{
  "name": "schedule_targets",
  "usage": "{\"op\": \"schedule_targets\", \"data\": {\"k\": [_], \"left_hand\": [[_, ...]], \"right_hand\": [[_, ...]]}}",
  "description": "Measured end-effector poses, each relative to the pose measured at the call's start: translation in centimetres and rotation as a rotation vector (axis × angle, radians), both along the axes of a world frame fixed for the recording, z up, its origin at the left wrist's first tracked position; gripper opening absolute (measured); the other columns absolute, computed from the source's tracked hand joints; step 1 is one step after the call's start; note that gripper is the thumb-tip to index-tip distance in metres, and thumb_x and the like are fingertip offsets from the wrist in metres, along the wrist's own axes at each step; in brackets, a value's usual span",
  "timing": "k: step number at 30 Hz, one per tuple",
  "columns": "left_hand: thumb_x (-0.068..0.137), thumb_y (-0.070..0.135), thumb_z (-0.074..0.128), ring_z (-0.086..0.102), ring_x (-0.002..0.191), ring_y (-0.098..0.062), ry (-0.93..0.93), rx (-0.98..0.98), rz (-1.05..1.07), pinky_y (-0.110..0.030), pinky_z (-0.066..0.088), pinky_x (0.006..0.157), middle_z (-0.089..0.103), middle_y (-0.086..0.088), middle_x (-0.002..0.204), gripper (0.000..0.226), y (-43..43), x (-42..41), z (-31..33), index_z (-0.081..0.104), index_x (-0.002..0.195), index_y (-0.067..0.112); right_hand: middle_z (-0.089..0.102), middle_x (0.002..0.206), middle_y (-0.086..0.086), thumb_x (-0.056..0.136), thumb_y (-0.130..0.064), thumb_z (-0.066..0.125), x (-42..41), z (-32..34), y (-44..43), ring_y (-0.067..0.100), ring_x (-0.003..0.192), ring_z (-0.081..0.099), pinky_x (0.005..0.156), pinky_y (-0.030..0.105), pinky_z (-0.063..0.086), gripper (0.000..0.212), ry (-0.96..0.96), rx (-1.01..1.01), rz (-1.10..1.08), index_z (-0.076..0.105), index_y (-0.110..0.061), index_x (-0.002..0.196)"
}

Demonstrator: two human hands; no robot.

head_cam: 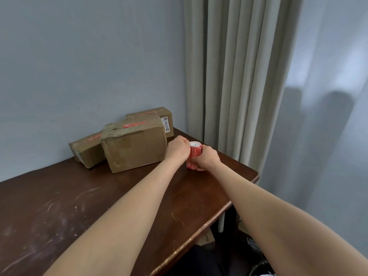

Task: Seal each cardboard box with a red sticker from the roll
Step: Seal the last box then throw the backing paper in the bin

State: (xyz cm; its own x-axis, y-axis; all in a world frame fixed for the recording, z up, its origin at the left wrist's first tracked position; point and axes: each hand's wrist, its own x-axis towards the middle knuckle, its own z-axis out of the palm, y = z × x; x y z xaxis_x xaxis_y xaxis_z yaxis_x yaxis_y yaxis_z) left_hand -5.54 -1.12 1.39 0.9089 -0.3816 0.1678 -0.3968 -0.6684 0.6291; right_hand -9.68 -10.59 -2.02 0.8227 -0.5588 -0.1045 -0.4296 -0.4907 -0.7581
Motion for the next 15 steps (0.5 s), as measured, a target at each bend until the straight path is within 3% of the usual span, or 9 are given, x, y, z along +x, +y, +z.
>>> {"op": "schedule_targets", "data": {"k": [5,8,15], "left_hand": [[0.101,0.020,0.031,0.057,0.112,-0.030,0.010,-0.016,0.015,-0.035,0.044,0.092,0.062,-0.015,0.122,0.038,-1.2,1.9,0.1,0.059,0.121,0.003],[0.101,0.019,0.032,0.059,0.108,-0.030,0.015,-0.027,0.010,-0.037,0.048,0.092,0.063,-0.016,0.118,0.037,-1.9,2.9,0.2,0.060,0.119,0.003],[0.102,0.019,0.033,0.057,0.112,-0.028,0.018,-0.018,0.026,-0.031,0.044,0.087,0.061,-0.013,0.123,0.036,-3.3,4.4,0.1,0.058,0.124,0.004]], "right_hand": [[0.066,0.111,0.011,0.083,-0.036,0.071,2.6,0.1,-0.6,0.027,0.093,0.068,0.080,0.042,0.059,0.054,-0.030,-0.024,-0.032,0.053,-0.012,0.128],[0.064,0.117,0.011,0.085,-0.037,0.069,3.5,0.4,-1.1,0.027,0.101,0.065,0.085,0.038,0.056,0.054,-0.036,-0.074,-0.045,0.053,-0.011,0.130],[0.063,0.119,0.012,0.089,-0.038,0.064,5.4,0.2,-1.6,0.028,0.103,0.063,0.081,0.036,0.052,0.052,-0.030,-0.092,-0.066,0.051,-0.010,0.130]]}}
